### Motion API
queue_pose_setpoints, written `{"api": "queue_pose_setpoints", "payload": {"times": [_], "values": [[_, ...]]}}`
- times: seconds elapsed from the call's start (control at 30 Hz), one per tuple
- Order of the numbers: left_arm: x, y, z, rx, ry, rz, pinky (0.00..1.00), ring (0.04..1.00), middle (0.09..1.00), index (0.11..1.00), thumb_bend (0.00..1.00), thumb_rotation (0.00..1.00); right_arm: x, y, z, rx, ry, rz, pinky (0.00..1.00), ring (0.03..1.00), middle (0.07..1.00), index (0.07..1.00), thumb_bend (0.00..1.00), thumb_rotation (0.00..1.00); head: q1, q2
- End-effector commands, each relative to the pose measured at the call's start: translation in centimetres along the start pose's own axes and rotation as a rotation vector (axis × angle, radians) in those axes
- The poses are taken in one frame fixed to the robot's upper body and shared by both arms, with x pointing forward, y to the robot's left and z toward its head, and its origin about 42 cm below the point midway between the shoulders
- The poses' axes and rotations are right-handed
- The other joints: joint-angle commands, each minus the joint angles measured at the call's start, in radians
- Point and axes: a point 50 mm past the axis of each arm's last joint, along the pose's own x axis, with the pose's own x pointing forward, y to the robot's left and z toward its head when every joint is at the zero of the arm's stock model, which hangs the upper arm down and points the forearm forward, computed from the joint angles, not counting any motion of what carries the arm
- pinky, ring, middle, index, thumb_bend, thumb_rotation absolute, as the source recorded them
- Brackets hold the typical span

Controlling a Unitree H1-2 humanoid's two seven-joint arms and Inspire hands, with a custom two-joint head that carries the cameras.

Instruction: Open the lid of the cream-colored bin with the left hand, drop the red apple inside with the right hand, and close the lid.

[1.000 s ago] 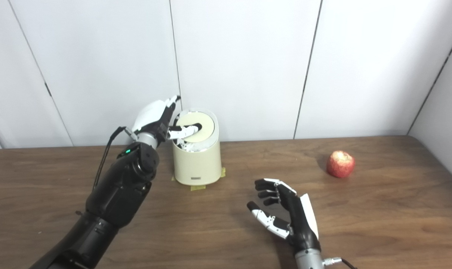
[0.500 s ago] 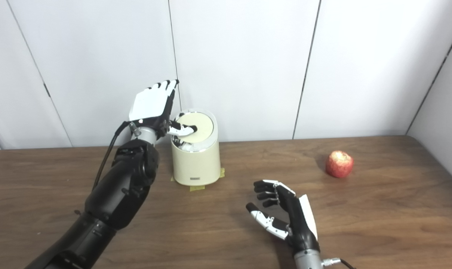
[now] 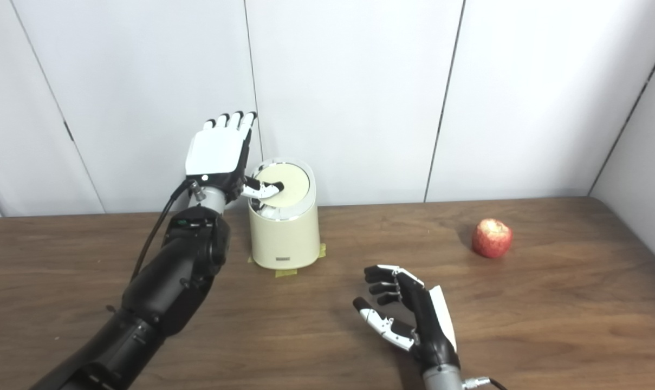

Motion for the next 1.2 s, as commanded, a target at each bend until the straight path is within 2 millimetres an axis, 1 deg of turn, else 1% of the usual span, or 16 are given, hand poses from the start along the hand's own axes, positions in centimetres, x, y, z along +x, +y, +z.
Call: {"api": "queue_pose_setpoints", "payload": {"times": [0.0,0.23,0.27,0.3,0.33,0.37,0.43,0.5,0.63,0.87,0.93,0.97,1.03,1.07,1.1,1.17], "values": [[0.3,-0.6,-1.3,0.051,0.014,-0.036,1.0,1.0,1.0,1.0,1.0,0.17,0.6,-0.1,1.4,-0.002,-0.061,-0.007,0.55,0.631,0.667,0.656,0.28,0.25,-0.001,0.001],[0.3,-1.2,-1.8,0.019,0.019,-0.041,1.0,1.0,1.0,1.0,1.0,0.23,0.6,-0.2,1.3,0.004,-0.066,-0.008,0.55,0.633,0.668,0.655,0.28,0.25,0.001,0.002],[0.3,-1.1,-1.8,0.003,0.023,-0.023,1.0,1.0,1.0,0.995,0.94,0.3,0.6,-0.2,1.3,0.004,-0.067,-0.008,0.55,0.634,0.669,0.655,0.28,0.25,0.003,0.003],[0.3,-1.1,-1.8,-0.009,0.025,-0.01,1.0,1.0,1.0,0.992,0.82,0.45,0.6,-0.2,1.3,0.004,-0.067,-0.008,0.55,0.636,0.669,0.655,0.28,0.24,0.003,0.003],[0.3,-1.0,-1.7,-0.034,0.032,-0.005,1.0,1.0,1.0,0.991,0.78,0.5,0.6,-0.2,1.3,0.003,-0.067,-0.007,0.55,0.637,0.67,0.656,0.28,0.24,0.003,0.003],[0.2,-0.7,-1.6,-0.061,0.036,-0.004,1.0,1.0,1.0,0.996,0.7,0.68,0.6,-0.2,1.3,0.004,-0.066,-0.006,0.55,0.636,0.67,0.656,0.28,0.24,0.003,0.003],[0.0,0.1,-1.3,-0.129,0.031,-0.003,1.0,1.0,1.0,1.0,0.66,0.93,0.6,-0.2,1.3,0.006,-0.059,-0.007,0.55,0.636,0.669,0.657,0.28,0.25,0.001,0.001],[-0.7,1.0,-0.9,-0.207,0.016,-0.006,1.0,1.0,1.0,1.0,0.7,0.99,0.6,-0.2,1.3,0.0,-0.054,-0.009,0.55,0.633,0.667,0.656,0.28,0.26,0.0,0.001],[-3.1,2.5,0.1,-0.387,0.012,0.04,1.0,1.0,1.0,0.991,0.74,1.0,0.6,-0.2,1.2,0.002,-0.054,-0.011,0.55,0.634,0.667,0.657,0.28,0.26,0.004,-0.009],[-8.3,2.4,-0.9,-0.552,-0.121,0.306,1.0,1.0,1.0,0.999,0.47,1.0,0.9,-0.9,1.3,-0.062,-0.103,-0.05,0.55,0.627,0.666,0.66,0.26,0.24,0.007,-0.009],[-9.8,2.4,-1.9,-0.619,-0.138,0.33,1.0,1.0,0.975,0.956,0.41,1.0,1.0,-1.1,1.3,-0.087,-0.129,-0.064,0.53,0.621,0.664,0.657,0.26,0.24,0.009,-0.01],[-10.5,2.3,-2.5,-0.662,-0.153,0.334,0.93,0.965,0.941,0.92,0.37,1.0,1.1,-1.2,1.4,-0.111,-0.15,-0.068,0.53,0.623,0.666,0.656,0.26,0.25,0.012,-0.011],[-12.0,1.9,-3.8,-0.738,-0.18,0.328,0.78,0.905,0.891,0.865,0.28,0.94,1.3,-1.5,1.7,-0.159,-0.195,-0.078,0.53,0.628,0.671,0.657,0.26,0.32,0.013,-0.015],[-12.9,1.5,-4.5,-0.781,-0.194,0.316,0.74,0.87,0.862,0.835,0.25,0.83,1.5,-1.8,2.1,-0.188,-0.225,-0.087,0.52,0.624,0.665,0.656,0.26,0.4,0.014,-0.016],[-13.6,1.2,-5.1,-0.81,-0.204,0.309,0.72,0.839,0.839,0.814,0.23,0.75,1.6,-2.0,2.3,-0.207,-0.246,-0.093,0.51,0.617,0.659,0.656,0.25,0.43,0.016,-0.016],[-15.2,0.6,-6.0,-0.861,-0.213,0.294,0.72,0.819,0.826,0.803,0.22,0.71,1.7,-2.6,3.1,-0.247,-0.289,-0.107,0.5,0.617,0.659,0.655,0.25,0.43,0.022,-0.019]]}}
